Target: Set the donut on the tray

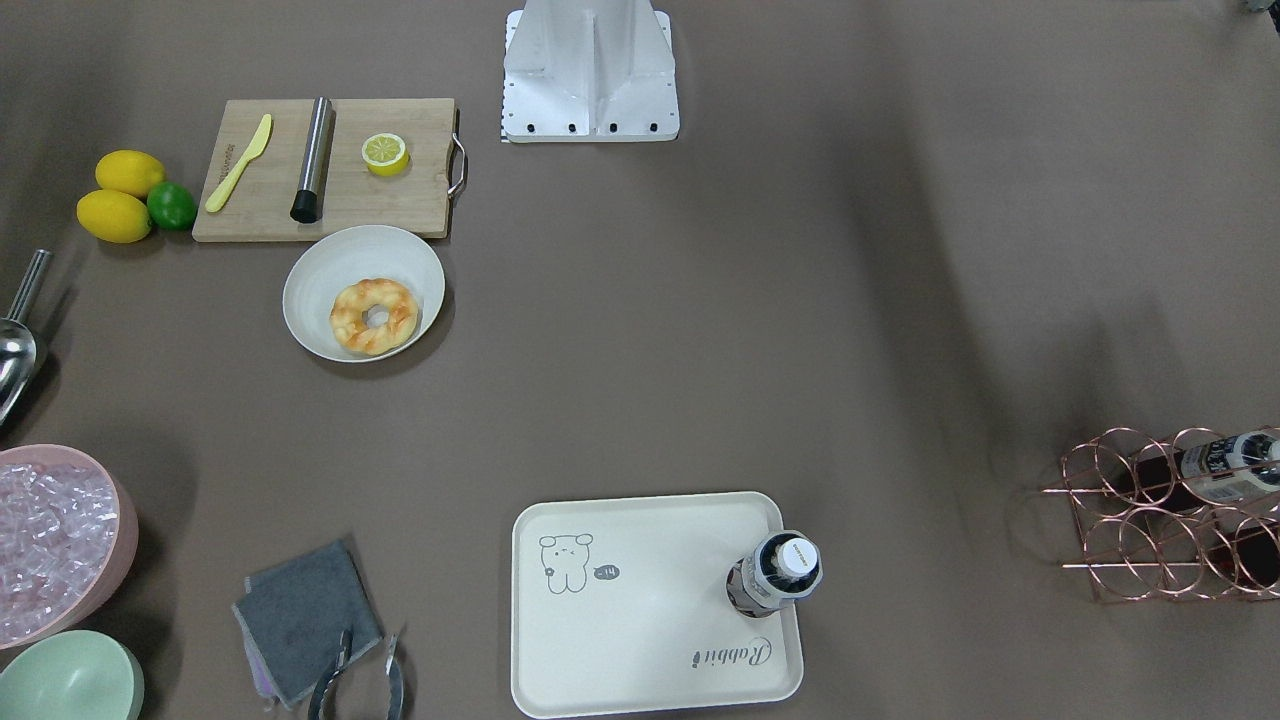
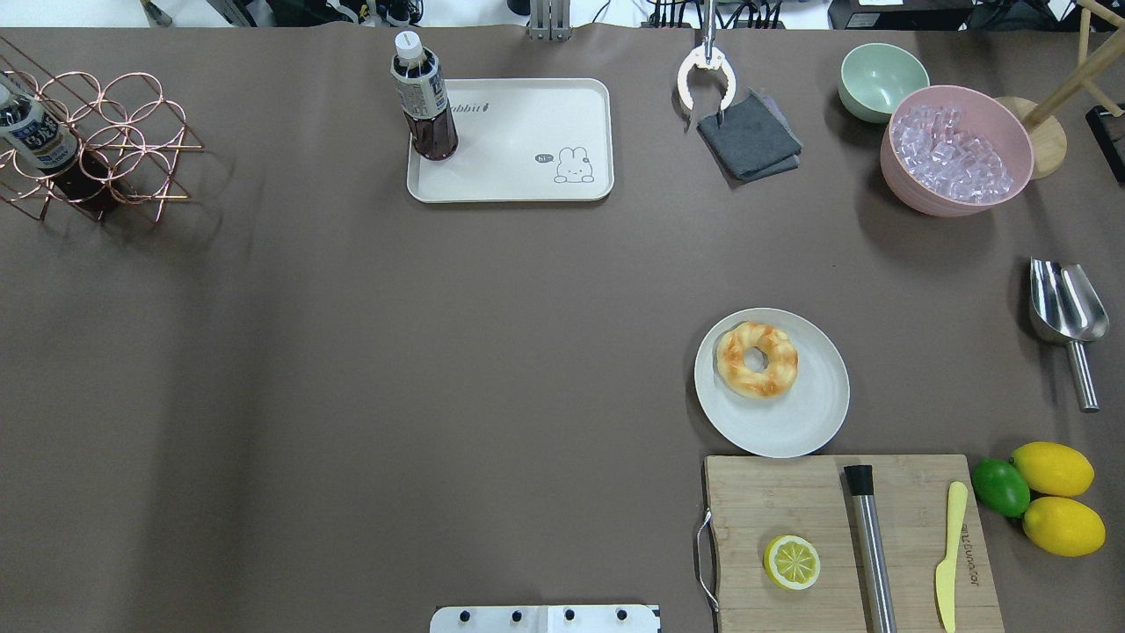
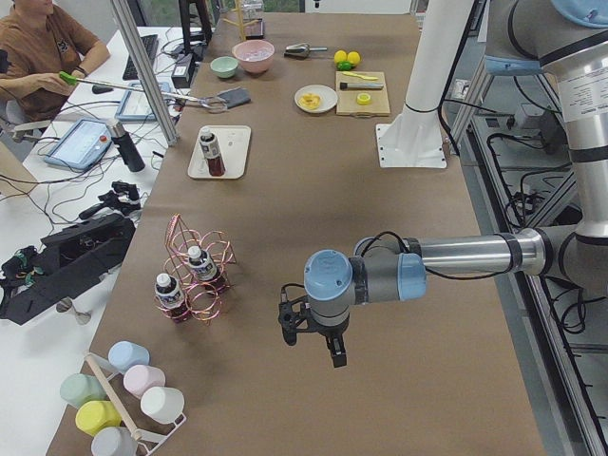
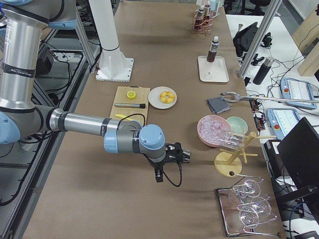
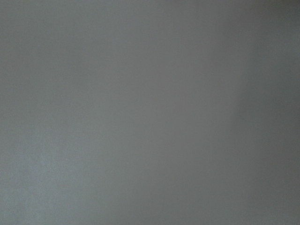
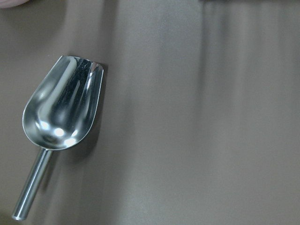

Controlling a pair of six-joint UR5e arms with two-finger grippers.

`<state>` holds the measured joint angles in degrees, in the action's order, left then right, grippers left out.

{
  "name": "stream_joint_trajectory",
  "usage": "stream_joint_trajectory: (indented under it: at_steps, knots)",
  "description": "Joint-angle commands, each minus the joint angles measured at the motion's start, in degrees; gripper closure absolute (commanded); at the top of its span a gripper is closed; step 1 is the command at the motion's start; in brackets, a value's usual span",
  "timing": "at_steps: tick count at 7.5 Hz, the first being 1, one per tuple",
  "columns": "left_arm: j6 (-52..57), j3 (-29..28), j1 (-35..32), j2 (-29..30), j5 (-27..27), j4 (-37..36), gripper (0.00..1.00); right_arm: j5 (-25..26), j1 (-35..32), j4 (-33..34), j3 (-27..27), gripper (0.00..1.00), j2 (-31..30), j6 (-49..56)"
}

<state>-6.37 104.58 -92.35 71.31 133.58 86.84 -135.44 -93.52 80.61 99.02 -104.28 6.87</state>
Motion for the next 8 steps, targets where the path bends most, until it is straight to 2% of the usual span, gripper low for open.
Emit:
stream_joint_trajectory:
  at_steps: [1, 8]
  knots:
    - [-0.22, -0.17, -0.02, 0.14, 0.02, 0.0, 0.02, -0.34, 0.0, -0.01, 0.21, 0.07, 0.4, -0.02]
    - [-0.05, 0.79, -2.21, -0.21, -0.07, 0.0, 0.02, -0.43, 0.09, 0.08, 0.21, 0.07, 0.4, -0.02]
